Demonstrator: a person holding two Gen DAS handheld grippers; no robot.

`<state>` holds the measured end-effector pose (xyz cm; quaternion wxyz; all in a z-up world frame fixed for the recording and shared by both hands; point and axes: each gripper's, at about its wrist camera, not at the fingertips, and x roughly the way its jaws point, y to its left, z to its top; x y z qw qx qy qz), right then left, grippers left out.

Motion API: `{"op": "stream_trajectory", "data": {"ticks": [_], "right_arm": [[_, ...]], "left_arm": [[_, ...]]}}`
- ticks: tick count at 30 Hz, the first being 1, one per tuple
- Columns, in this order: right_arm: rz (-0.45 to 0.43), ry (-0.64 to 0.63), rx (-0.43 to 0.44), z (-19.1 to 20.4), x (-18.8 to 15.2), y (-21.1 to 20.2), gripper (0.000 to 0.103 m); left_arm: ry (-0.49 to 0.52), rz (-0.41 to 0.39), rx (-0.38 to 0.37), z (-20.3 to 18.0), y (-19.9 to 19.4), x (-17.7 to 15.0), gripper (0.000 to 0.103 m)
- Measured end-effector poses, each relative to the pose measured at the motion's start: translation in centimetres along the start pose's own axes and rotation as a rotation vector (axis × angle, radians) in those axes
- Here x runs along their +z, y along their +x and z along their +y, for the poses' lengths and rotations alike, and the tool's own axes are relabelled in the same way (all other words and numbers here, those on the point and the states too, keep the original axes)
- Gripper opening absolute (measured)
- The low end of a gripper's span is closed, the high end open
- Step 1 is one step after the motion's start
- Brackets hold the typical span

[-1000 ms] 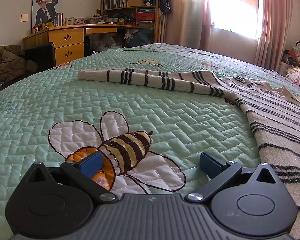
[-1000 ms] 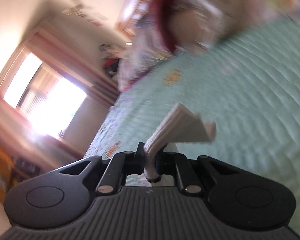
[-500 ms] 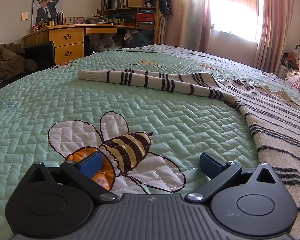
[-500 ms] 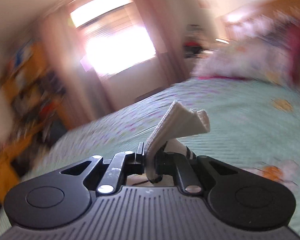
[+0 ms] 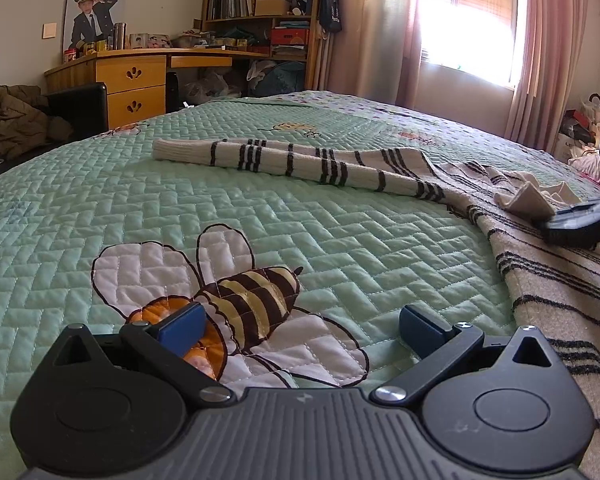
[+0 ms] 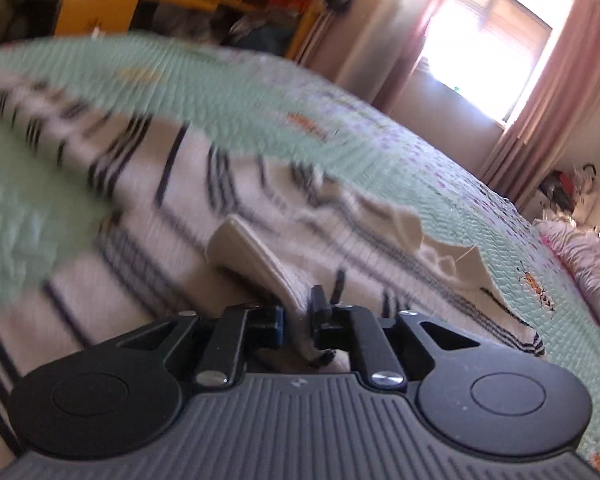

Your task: Fold clothes

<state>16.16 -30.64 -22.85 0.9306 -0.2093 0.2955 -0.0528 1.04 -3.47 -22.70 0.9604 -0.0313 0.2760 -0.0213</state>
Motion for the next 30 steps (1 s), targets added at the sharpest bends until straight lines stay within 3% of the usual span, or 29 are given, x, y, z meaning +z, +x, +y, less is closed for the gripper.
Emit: {"op": "stream_trajectory", "data": {"ticks": [2,3,8,11,15,18,20,21,23,26,28,30], "right_arm": [[-0.01,-0.001,-0.008,-0.2,-0.1,-0.6,0.041],[-0.012,0.015,-0.002,-0.5,0.0,-1.0,0.053],[-0.08,0.201,0.147,-5.2,-0.2,-4.6,0.069],[-0.141,0.304,0.145,-8.3,-1.5,-7.2,0.07],[-0.165,0.631,0.112,-16.8,-5.4,-7.8,0.07],[0.027,0.91,-0.016,-24.2,-10.9,-4.9,0.068],[0.167,1.098,-0.142,-27.9,-15.7,-4.1,0.061],[0.115,1.194,-0.146,-28.9,-17.5,-5.3,0.061],[-0.019,1.246,-0.158,-29.0,-18.4,-8.2,0.061],[-0.132,1.166,-0.053,-27.1,-15.7,-9.6,0.062],[-0.168,1.133,0.072,-25.5,-13.0,-9.0,0.065],[-0.124,1.087,0.222,-23.4,-10.0,-6.5,0.076]], "left_arm": [[0.0,0.0,0.0,0.0,0.0,0.0,0.102],[0.0,0.0,0.0,0.0,0.0,0.0,0.102],[0.0,-0.002,0.0,0.0,0.0,0.0,0.102],[-0.002,-0.003,-0.001,0.0,-0.1,0.0,0.102],[-0.002,-0.003,0.0,0.0,-0.1,0.0,0.102],[0.0,-0.003,0.002,0.0,-0.1,0.0,0.102],[0.002,-0.003,0.004,0.0,-0.1,-0.1,0.102],[0.002,-0.003,0.004,0.0,-0.1,-0.1,0.102],[0.006,-0.003,0.007,-0.1,0.0,0.0,0.102],[0.008,-0.004,0.007,-0.1,0.0,-0.1,0.102],[0.01,-0.004,0.009,-0.1,0.0,0.0,0.102],[0.011,-0.005,0.009,-0.1,0.0,0.0,0.102]]}}
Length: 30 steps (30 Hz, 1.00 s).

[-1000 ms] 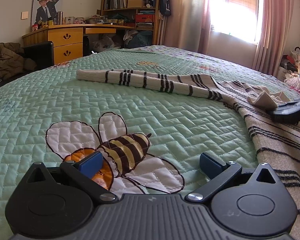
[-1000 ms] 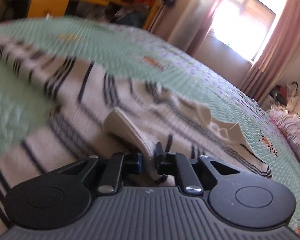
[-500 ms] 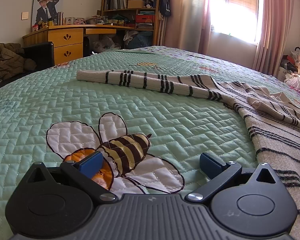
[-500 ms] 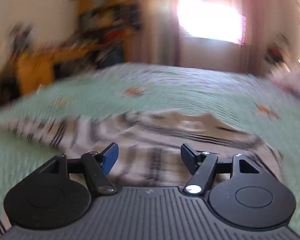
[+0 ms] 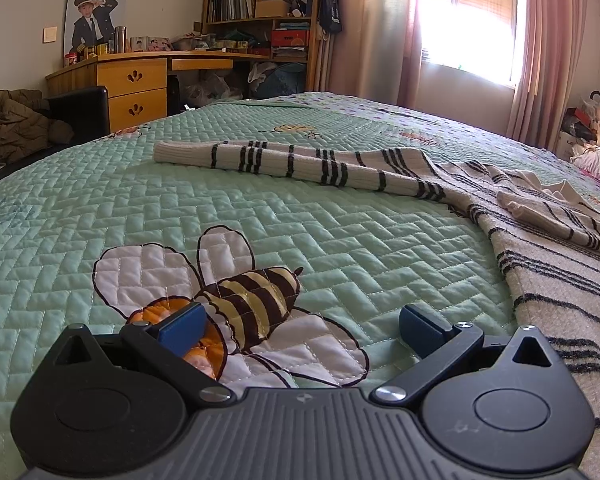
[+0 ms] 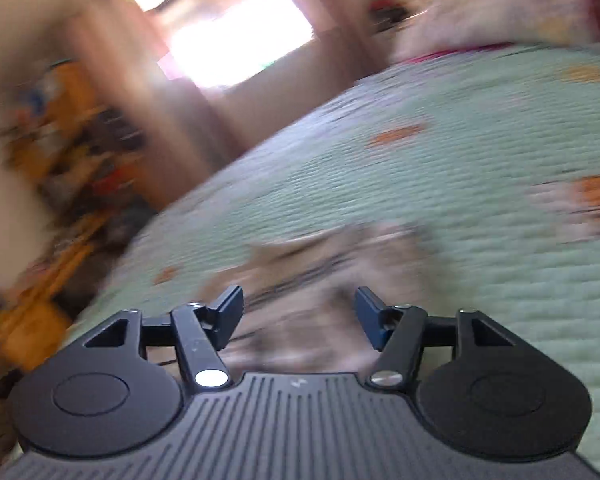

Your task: Fold clothes

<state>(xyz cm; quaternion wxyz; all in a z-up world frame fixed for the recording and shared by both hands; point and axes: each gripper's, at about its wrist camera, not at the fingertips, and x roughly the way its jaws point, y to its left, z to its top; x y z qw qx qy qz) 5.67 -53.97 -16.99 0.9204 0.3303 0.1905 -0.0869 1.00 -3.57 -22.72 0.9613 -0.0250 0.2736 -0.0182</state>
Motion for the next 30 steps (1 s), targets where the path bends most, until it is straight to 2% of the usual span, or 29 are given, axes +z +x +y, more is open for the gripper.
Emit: {"op": "stream_trajectory", "data": {"ticks": [1,2,3,4,5,6,7,8,9,10,12,13,14,15,16,17,18,19,20,23,24,25,26,27,28,30], "right_arm": [[0.085,-0.02,0.041,1.1,-0.4,2.0,0.081],[0.171,-0.039,0.082,2.3,-0.8,4.0,0.081],[0.237,-0.093,0.036,2.8,-1.1,5.8,0.077],[0.3,-0.152,-0.02,3.2,-1.4,7.5,0.064],[0.275,-0.164,-0.088,2.7,-0.8,8.3,0.056],[0.222,-0.054,-0.093,1.1,0.0,7.9,0.049],[0.167,0.069,-0.091,-0.5,0.8,7.3,0.049],[0.122,0.18,-0.075,-1.4,1.3,6.4,0.051],[0.08,0.242,-0.033,-1.5,1.3,5.3,0.059],[0.079,0.234,0.022,-1.0,1.0,4.7,0.072],[0.181,0.212,0.163,-0.3,0.5,5.1,0.077],[0.197,0.221,0.163,-0.6,0.3,4.9,0.077],[0.178,0.25,0.121,-1.7,0.3,4.9,0.077],[0.148,0.338,0.058,-3.6,0.0,4.8,0.073],[0.132,0.479,0.046,-5.7,-0.5,4.5,0.052],[0.113,0.675,0.069,-7.8,-1.3,3.7,0.048],[0.112,0.807,0.114,-8.7,-1.8,3.0,0.053],[0.137,0.832,0.151,-8.7,-1.9,2.6,0.063],[0.164,0.846,0.186,-8.6,-2.0,2.3,0.065],[0.193,0.833,0.153,-8.1,-2.8,1.3,0.078],[0.202,0.828,0.14,-8.0,-3.0,1.0,0.077],[0.212,0.823,0.127,-7.8,-3.3,0.6,0.069],[0.224,0.819,0.127,-7.5,-3.5,0.2,0.066],[0.237,0.815,0.128,-7.1,-3.6,-0.2,0.068],[0.215,0.807,0.156,-6.6,-3.3,-0.7,0.07],[0.112,0.817,0.239,-6.6,-1.5,-0.3,0.073]], "left_arm": [[0.0,0.0,0.0,0.0,0.0,0.0,0.102],[0.0,0.0,0.0,0.0,0.0,0.0,0.102],[0.0,-0.001,-0.001,0.0,0.0,0.0,0.102],[-0.001,-0.001,-0.002,0.0,0.0,0.0,0.102],[-0.001,0.0,-0.002,0.0,0.0,0.0,0.102],[-0.002,0.0,-0.003,0.0,0.0,0.0,0.102],[-0.001,0.001,-0.002,0.0,0.0,0.0,0.102],[0.0,0.001,0.0,-0.1,0.0,0.0,0.102],[0.002,0.002,0.002,-0.1,0.1,0.0,0.102],[0.004,0.003,0.003,-0.2,0.1,0.0,0.102],[0.004,0.004,0.003,-0.2,0.1,0.0,0.102],[0.004,0.004,0.002,-0.2,0.1,0.0,0.102],[0.003,0.004,0.001,-0.2,0.1,0.0,0.102],[0.002,0.004,0.0,-0.2,0.1,0.0,0.102],[0.001,0.004,-0.001,-0.1,0.1,0.0,0.102],[0.0,0.004,-0.001,-0.1,0.1,0.0,0.102],[0.001,0.005,0.0,-0.1,0.1,0.0,0.102],[0.003,0.005,0.001,-0.2,0.1,0.0,0.102],[0.004,0.005,0.002,-0.2,0.1,0.0,0.102],[0.004,0.005,0.002,-0.2,0.1,0.0,0.102],[0.004,0.005,0.002,-0.2,0.1,0.0,0.102],[0.004,0.005,0.002,-0.2,0.1,0.0,0.102],[0.005,0.004,0.003,-0.2,0.1,0.0,0.102],[0.006,0.004,0.004,-0.2,0.1,0.0,0.102],[0.007,0.003,0.005,-0.2,0.1,0.0,0.102],[0.007,0.003,0.004,-0.2,0.2,0.0,0.102]]}}
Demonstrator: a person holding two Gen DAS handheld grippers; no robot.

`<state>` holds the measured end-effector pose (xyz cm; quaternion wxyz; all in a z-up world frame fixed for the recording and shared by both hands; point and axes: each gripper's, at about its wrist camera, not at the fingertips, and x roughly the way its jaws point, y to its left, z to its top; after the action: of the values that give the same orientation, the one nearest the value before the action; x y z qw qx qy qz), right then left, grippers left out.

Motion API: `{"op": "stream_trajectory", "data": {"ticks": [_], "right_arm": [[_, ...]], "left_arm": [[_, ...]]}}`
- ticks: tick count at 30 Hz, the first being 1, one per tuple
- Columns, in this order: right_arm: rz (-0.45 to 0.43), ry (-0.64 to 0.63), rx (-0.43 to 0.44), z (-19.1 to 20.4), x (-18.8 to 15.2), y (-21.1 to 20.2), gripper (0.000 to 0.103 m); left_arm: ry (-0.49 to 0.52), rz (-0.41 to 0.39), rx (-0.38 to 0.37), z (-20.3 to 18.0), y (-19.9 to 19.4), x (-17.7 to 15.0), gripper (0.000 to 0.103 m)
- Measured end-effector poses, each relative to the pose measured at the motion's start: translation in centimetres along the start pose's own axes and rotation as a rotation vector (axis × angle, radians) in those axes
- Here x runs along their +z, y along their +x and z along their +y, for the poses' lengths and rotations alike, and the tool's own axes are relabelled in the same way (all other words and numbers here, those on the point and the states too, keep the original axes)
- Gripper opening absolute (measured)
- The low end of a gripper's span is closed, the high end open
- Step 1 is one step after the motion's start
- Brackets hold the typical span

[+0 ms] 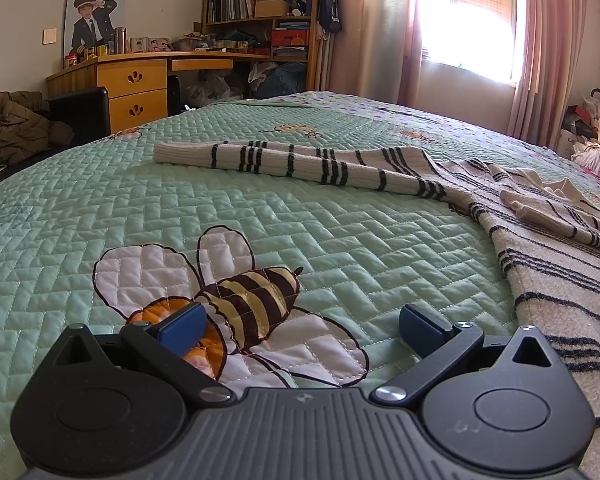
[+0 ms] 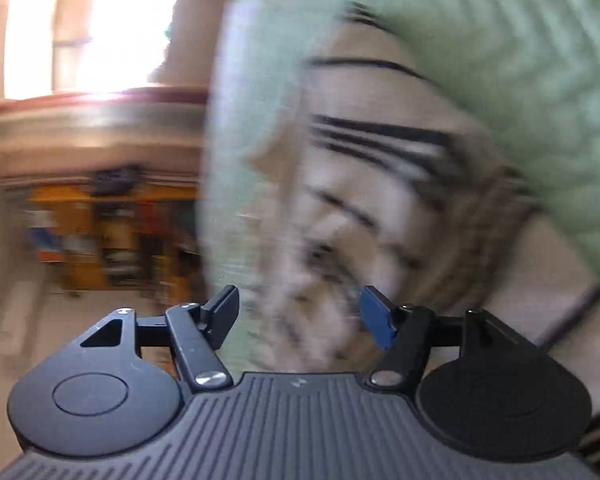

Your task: Fold clothes

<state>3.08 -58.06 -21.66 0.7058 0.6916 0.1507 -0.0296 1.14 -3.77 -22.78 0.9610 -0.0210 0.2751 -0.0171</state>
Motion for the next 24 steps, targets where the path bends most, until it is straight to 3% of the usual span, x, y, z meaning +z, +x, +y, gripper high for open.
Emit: {"op": "stream_trajectory", "data": {"ticks": [1,3,5,6,7,9,12,13,14,16,17,18,20,21,24], "right_arm": [[-0.031,-0.003,0.058,0.6,0.7,0.2,0.08],[-0.11,0.025,0.056,0.2,1.3,1.4,0.086],[-0.02,-0.004,-0.031,-0.5,-0.1,3.5,0.084],[0.03,-0.022,-0.076,-0.8,-0.8,4.6,0.069],[0.08,-0.039,-0.121,-1.1,-1.6,5.6,0.068],[0.064,-0.191,-0.144,1.3,-3.0,4.6,0.072],[-0.064,-0.164,0.006,2.2,-3.2,2.2,0.08],[-0.054,-0.16,0.018,2.3,-3.4,2.6,0.084],[-0.038,-0.157,0.025,2.4,-3.7,3.1,0.086],[0.151,-0.142,-0.075,1.3,-4.4,6.3,0.086],[0.25,-0.134,-0.128,0.7,-4.8,7.9,0.068],[0.229,-0.11,-0.109,0.4,-5.0,7.0,0.06],[0.16,-0.059,-0.053,-0.2,-5.2,4.5,0.074],[0.165,-0.015,-0.005,-0.9,-5.2,3.4,0.08],[0.263,0.032,-0.005,-3.0,-5.5,-0.1,0.072]], "left_arm": [[0.0,0.0,0.0,0.0,0.0,0.0,0.102],[0.0,0.0,0.001,0.0,-0.1,0.0,0.102],[0.0,0.0,0.001,0.1,0.0,0.0,0.102],[0.001,0.0,0.001,0.1,0.0,-0.1,0.102],[0.001,-0.001,0.001,0.1,0.0,-0.1,0.102],[0.002,-0.001,0.001,0.1,0.0,0.0,0.102],[0.001,0.0,0.001,0.1,0.0,0.0,0.102],[0.001,0.001,0.0,0.1,0.0,0.0,0.102],[0.001,0.001,0.0,0.1,-0.1,0.0,0.102],[0.0,0.002,0.0,0.0,-0.1,0.0,0.102],[-0.001,0.002,-0.001,0.0,-0.1,0.0,0.102],[-0.002,0.001,-0.002,0.0,-0.1,0.0,0.102],[-0.002,0.003,-0.002,0.0,-0.1,0.0,0.102],[-0.002,0.004,-0.002,0.0,-0.1,0.0,0.102],[-0.002,0.006,-0.002,0.0,0.0,0.0,0.102]]}}
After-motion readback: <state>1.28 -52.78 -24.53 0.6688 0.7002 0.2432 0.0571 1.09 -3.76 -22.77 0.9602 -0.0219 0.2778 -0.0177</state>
